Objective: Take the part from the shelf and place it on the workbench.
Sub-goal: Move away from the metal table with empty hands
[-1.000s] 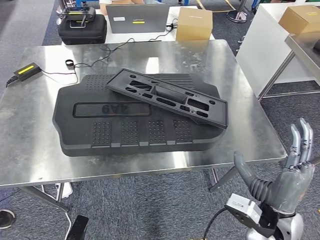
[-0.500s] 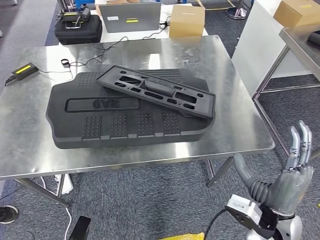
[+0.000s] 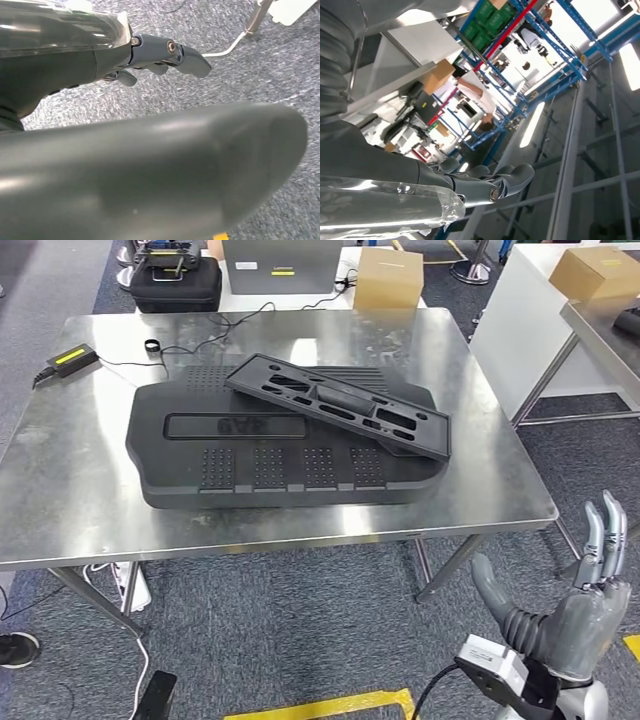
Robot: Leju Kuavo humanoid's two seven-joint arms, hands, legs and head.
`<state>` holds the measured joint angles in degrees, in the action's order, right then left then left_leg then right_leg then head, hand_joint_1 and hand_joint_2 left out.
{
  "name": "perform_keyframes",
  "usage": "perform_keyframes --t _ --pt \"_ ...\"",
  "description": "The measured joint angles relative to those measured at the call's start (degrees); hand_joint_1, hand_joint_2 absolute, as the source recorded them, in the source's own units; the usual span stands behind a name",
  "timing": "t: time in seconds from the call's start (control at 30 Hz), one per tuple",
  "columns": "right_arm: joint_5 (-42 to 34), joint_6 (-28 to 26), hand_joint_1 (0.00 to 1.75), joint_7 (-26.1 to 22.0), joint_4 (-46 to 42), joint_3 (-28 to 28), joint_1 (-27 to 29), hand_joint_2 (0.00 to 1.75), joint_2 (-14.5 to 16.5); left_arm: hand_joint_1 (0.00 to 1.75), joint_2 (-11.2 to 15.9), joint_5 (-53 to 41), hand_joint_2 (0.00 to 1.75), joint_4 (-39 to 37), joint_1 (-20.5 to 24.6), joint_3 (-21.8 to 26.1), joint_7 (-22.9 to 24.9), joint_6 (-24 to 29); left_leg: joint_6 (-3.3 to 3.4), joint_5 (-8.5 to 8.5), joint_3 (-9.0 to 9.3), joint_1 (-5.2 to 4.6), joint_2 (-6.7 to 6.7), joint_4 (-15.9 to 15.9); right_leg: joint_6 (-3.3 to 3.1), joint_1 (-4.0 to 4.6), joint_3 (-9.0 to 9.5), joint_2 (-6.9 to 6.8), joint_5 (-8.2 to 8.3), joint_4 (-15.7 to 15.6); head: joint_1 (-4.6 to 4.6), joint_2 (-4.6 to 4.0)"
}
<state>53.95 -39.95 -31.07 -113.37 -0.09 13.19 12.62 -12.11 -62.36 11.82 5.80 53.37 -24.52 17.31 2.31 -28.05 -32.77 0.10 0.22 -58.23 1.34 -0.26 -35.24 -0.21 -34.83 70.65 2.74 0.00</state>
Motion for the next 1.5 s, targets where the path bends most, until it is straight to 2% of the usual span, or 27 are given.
perform_keyframes --t 0.1,0.17,0.23,0.27,0.3,0.37,0.4,0.47,0.5,0.57,0.63,0.73,0.77,0.83,0.9,0.93,0.97,1.0,1.03,1.1,1.17,1.23,1.27,1.33,1.4,1.43,1.5 --pt "-0.01 0.00 0.00 -0.01 -0.18 -0.01 -0.03 1.75 0.04 0.00 -0.19 0.01 0.00 -0.01 0.06 0.05 -0.01 0.01 -0.11 0.98 -0.74 -0.41 -0.04 0.01 -2.61 1.27 7.82 0.26 3.18 -12.44 -0.09 -0.01" --pt "0.02 0.00 0.00 -0.01 -0.34 -0.02 0.02 1.75 0.07 0.00 -0.30 0.03 0.00 0.00 0.10 0.07 -0.01 0.01 -0.68 1.76 -1.19 -0.24 -0.01 0.10 -3.27 1.80 9.04 0.27 3.46 -15.36 -0.09 0.00" --pt "0.09 0.00 0.00 -0.02 -0.41 -0.02 0.08 1.75 0.14 0.00 -0.36 0.03 0.00 0.00 0.01 0.09 -0.01 0.00 -1.24 2.00 -1.60 -0.13 -0.04 0.16 -3.39 1.74 8.68 0.09 4.71 -16.40 -0.05 -0.01" --pt "0.13 0.00 0.00 -0.02 -0.44 -0.03 0.11 1.75 0.23 0.00 -0.38 0.04 0.00 0.00 -0.04 0.11 -0.01 0.01 -1.46 0.97 -2.06 -0.17 -0.10 -0.56 -3.58 1.56 8.41 -0.08 5.49 -16.92 -0.07 -0.01" --pt "0.16 0.00 0.00 -0.03 -0.47 -0.05 0.15 1.75 0.36 0.00 -0.40 0.05 0.00 0.00 -0.07 0.14 -0.02 0.01 -1.70 -0.96 -2.81 -0.17 -0.17 -2.35 -3.68 1.30 7.96 -0.27 6.24 -17.38 -0.14 -0.02" --pt "0.20 0.00 0.00 -0.13 -0.50 -0.15 0.39 1.75 0.58 0.00 -0.38 0.09 0.00 0.00 -0.09 0.17 -0.03 0.03 -2.34 -6.14 -4.96 0.25 -0.21 -9.13 -3.69 1.03 6.56 -0.49 7.27 -17.25 -0.28 -0.02" --pt "0.20 0.00 0.00 -0.24 -0.50 -0.21 0.57 1.75 0.63 0.00 -0.36 0.11 0.00 0.00 -0.13 0.19 -0.04 0.03 -2.73 -7.70 -5.70 0.52 -0.21 -12.60 -3.47 0.91 5.72 -0.56 7.65 -16.94 -0.32 -0.02" --pt "0.21 0.00 0.00 -0.53 -0.50 -0.32 0.86 1.75 0.67 0.00 -0.29 0.15 0.00 0.00 -0.21 0.21 -0.05 0.04 -3.51 -7.14 -5.03 1.05 -0.19 -15.12 -2.96 0.56 3.95 -0.66 8.24 -15.97 -0.32 -0.02" --pt "0.20 0.00 0.00 -0.63 -0.50 -0.38 0.97 1.75 0.69 0.00 -0.26 0.15 0.00 0.00 -0.22 0.21 -0.08 0.05 -3.95 -5.54 -3.26 1.35 -0.18 -13.33 -2.67 0.30 2.97 -0.67 8.43 -15.25 -0.33 -0.01" --pt "0.14 0.00 0.00 -0.69 -0.52 -0.51 1.10 1.75 0.79 0.00 -0.23 0.15 0.00 0.00 -0.11 0.22 -0.15 0.05 -4.87 -3.60 1.80 1.91 -0.21 -6.08 -2.00 -0.07 0.89 -0.61 8.59 -13.26 -0.42 -0.01" --pt "0.04 -0.01 0.00 -0.69 -0.58 -0.64 1.22 1.75 0.91 0.00 -0.25 0.16 0.00 0.00 0.03 0.22 -0.22 0.06 -4.67 -4.20 4.61 1.99 -0.29 -1.22 -1.22 -0.07 -0.67 -0.49 8.85 -11.57 -0.49 0.00" --pt "-0.11 -0.02 0.00 -0.62 -0.65 -0.77 1.50 1.75 0.97 0.00 -0.26 0.29 0.00 -0.01 -0.06 0.23 -0.25 0.09 -2.77 -4.01 3.82 1.71 -0.19 -0.87 -0.13 -0.22 -1.48 -0.41 9.29 -11.01 -0.47 -0.01" --pt "-0.21 -0.02 0.00 -0.42 -0.65 -0.80 1.60 1.75 0.97 0.00 -0.26 0.35 0.00 -0.01 -0.07 0.23 -0.23 0.10 -2.11 -3.48 3.29 1.70 -0.08 -0.87 0.21 -0.35 -1.81 -0.40 8.18 -10.37 -0.41 -0.01" --pt "-0.64 -0.01 0.00 0.32 -0.64 -0.82 1.74 1.75 0.95 0.00 -0.26 0.42 0.00 0.00 -0.04 0.25 -0.21 0.15 -1.12 -2.30 1.94 1.67 0.10 -0.84 0.77 -0.50 -3.06 -0.37 3.26 -6.09 -0.29 -0.01" --pt "-1.26 -0.01 0.00 1.09 -0.59 -0.80 1.81 1.75 0.87 0.00 -0.26 0.44 0.00 0.00 -0.06 0.26 -0.23 0.17 -0.76 -1.12 0.43 1.40 0.18 -0.92 1.02 -0.53 -4.37 -0.37 -1.39 1.06 -0.24 -0.01" --pt "-1.52 -0.02 0.00 1.28 -0.55 -0.81 1.85 1.75 0.80 0.00 -0.26 0.45 0.00 0.00 -0.07 0.28 -0.24 0.17 -0.69 -0.55 -0.31 1.22 0.21 -0.96 1.00 -0.52 -4.35 -0.37 -2.09 3.54 -0.24 -0.02" --pt "-1.69 -0.02 0.00 1.38 -0.50 -0.81 1.87 1.75 0.72 0.00 -0.26 0.46 0.00 0.00 -0.07 0.31 -0.26 0.17 -0.65 0.00 -1.00 1.03 0.24 -0.98 0.83 -0.49 -3.48 -0.36 -1.55 4.18 -0.24 -0.01" --pt "-1.79 -0.01 0.00 1.39 -0.48 -0.82 1.87 1.75 0.64 0.00 -0.26 0.48 0.00 0.00 -0.07 0.32 -0.27 0.18 -0.62 0.53 -1.62 0.82 0.23 -0.98 0.48 -0.40 -1.49 -0.32 -0.12 2.43 -0.25 -0.01" --pt "-1.87 -0.01 0.00 1.39 -0.47 -0.82 1.85 1.75 0.57 0.00 -0.28 0.48 0.00 0.00 -0.06 0.34 -0.29 0.19 -0.59 1.04 -2.14 0.67 0.21 -0.97 -0.12 -0.20 1.43 -0.21 1.36 -1.22 -0.25 -0.01" --pt "-1.94 -0.01 0.00 1.39 -0.54 -0.81 1.76 1.75 0.53 0.00 -0.36 0.49 0.00 0.00 -0.05 0.37 -0.31 0.20 -0.80 1.99 -2.84 0.41 0.12 -0.95 -1.48 0.50 7.93 0.08 2.44 -10.55 -0.28 -0.01" --pt "-1.96 -0.02 0.00 1.39 -0.61 -0.80 1.73 1.75 0.51 0.00 -0.43 0.49 0.00 0.00 -0.04 0.42 -0.34 0.20 -1.38 2.99 -3.20 0.54 0.11 -0.73 -2.10 1.11 10.92 0.27 2.01 -15.65 -0.29 -0.01" --pt "-1.96 -0.02 0.00 1.39 -0.62 -0.80 1.75 1.75 0.49 0.00 -0.44 0.48 0.00 -0.01 -0.14 0.52 -0.37 0.20 -2.09 3.72 -3.54 0.78 0.13 -0.35 -2.28 1.19 10.60 0.12 3.03 -16.71 -0.26 -0.01" --pt "-1.96 -0.01 0.00 1.39 -0.61 -0.81 1.76 1.75 0.49 0.00 -0.44 0.48 0.00 -0.01 -0.22 0.60 -0.36 0.20 -2.34 2.88 -3.92 0.78 0.10 -0.76 -2.57 1.08 10.10 0.00 3.87 -17.08 -0.26 -0.01" --pt "-2.03 0.01 0.00 1.45 -0.55 -0.82 1.78 1.75 0.46 0.00 -0.42 0.48 0.00 0.00 -0.29 0.73 -0.33 0.20 -2.67 -1.79 -5.23 0.76 0.03 -4.49 -2.99 0.76 8.62 -0.31 5.47 -17.49 -0.44 -0.02" --pt "-2.24 0.02 0.00 1.52 -0.46 -0.83 1.87 1.75 0.44 0.00 -0.38 0.49 0.00 0.00 -0.32 0.81 -0.31 0.20 -3.02 -6.73 -6.52 0.78 0.00 -11.50 -3.16 0.79 6.57 -0.40 6.62 -16.91 -0.61 -0.02" --pt "-2.34 0.02 0.00 1.54 -0.43 -0.84 1.90 1.75 0.43 0.00 -0.36 0.49 0.00 0.00 -0.32 0.86 -0.30 0.20 -3.19 -7.48 -6.66 0.82 0.00 -14.47 -3.11 0.80 5.43 -0.48 7.12 -16.42 -0.62 -0.02" --pt "-2.46 0.02 0.00 1.54 -0.40 -0.85 1.89 1.75 0.40 0.00 -0.31 0.48 0.00 0.00 -0.32 0.98 -0.29 0.20 -3.45 -5.29 -4.90 0.91 0.01 -15.66 -2.84 0.74 3.01 -0.57 7.94 -15.13 -0.63 -0.02"
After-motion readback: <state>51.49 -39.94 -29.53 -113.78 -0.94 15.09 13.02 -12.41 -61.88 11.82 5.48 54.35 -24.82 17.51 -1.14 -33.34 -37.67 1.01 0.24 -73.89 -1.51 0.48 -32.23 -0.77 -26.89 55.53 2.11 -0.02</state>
